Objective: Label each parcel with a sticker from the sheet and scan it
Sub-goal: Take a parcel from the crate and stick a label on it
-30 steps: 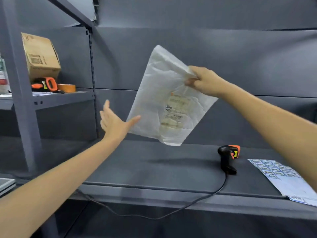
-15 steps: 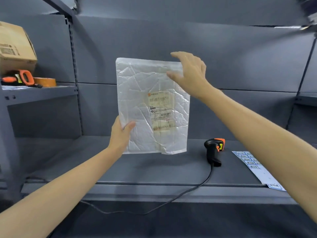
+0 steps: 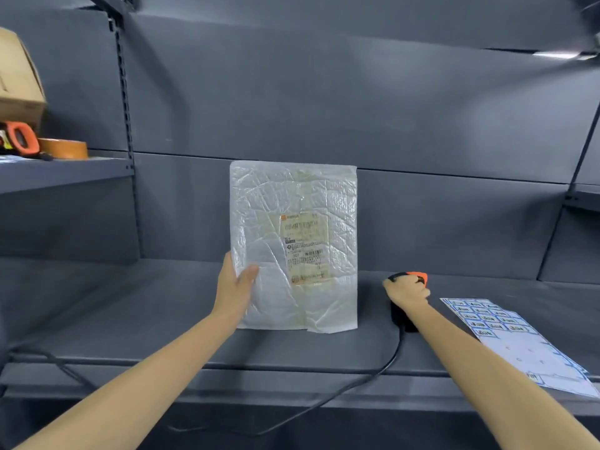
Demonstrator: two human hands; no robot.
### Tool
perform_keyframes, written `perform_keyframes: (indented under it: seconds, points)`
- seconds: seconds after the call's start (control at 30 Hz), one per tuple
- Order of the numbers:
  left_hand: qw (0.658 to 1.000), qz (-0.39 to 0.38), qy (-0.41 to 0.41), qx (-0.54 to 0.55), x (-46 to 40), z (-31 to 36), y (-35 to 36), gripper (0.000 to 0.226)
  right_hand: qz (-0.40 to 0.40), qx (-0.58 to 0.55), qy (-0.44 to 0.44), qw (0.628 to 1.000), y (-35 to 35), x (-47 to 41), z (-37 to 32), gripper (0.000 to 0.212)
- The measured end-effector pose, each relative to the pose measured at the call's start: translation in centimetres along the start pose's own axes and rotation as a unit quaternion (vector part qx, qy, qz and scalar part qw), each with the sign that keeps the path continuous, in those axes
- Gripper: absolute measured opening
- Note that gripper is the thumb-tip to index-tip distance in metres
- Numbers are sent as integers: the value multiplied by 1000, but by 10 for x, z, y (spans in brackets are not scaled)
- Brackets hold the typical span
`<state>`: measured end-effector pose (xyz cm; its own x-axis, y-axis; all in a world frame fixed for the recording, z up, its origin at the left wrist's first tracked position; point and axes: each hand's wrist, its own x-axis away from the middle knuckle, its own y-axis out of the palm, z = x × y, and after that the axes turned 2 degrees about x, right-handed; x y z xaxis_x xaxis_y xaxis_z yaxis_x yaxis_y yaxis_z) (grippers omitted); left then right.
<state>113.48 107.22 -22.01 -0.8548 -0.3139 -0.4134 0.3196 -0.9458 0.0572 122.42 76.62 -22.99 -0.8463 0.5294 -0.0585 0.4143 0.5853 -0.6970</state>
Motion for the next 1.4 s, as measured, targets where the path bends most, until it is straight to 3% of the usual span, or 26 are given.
perform_keyframes:
  seconds: [0.2, 0.3, 0.37, 0.47, 0.53, 0.63, 0.7, 0.93, 1.4]
  points:
    - [998, 16, -28, 53, 0, -15, 3, 29, 11, 68, -3, 998, 21, -5, 7, 80]
    - [996, 29, -48, 66, 6, -25, 3, 29, 36, 119, 0, 992, 20, -9, 8, 64]
    - [995, 35, -57, 68, 6, -28, 3, 29, 41, 90, 31, 995, 12, -12, 7, 55]
    - [995, 31, -60, 68, 1, -26, 4, 27, 23, -76, 55, 995, -4, -10, 1, 55]
    - [996, 25, -60, 67, -3, -23, 6, 27, -3, -277, 61, 959, -21, 7, -9, 59]
    - [997, 15, -50, 58, -6, -20, 7, 26, -66, -447, 46, 891, -45, 48, -28, 17]
    - [998, 9, -44, 51, -7, -18, 8, 26, -93, -454, -9, 886, -53, 79, -36, 9]
    - [997, -3, -29, 70, -2, -10, 9, 25, -181, -409, -226, 866, -30, 167, -39, 15]
    - [997, -11, -38, 61, 3, 0, 10, 29, -165, -403, -256, 863, -14, 181, -41, 18]
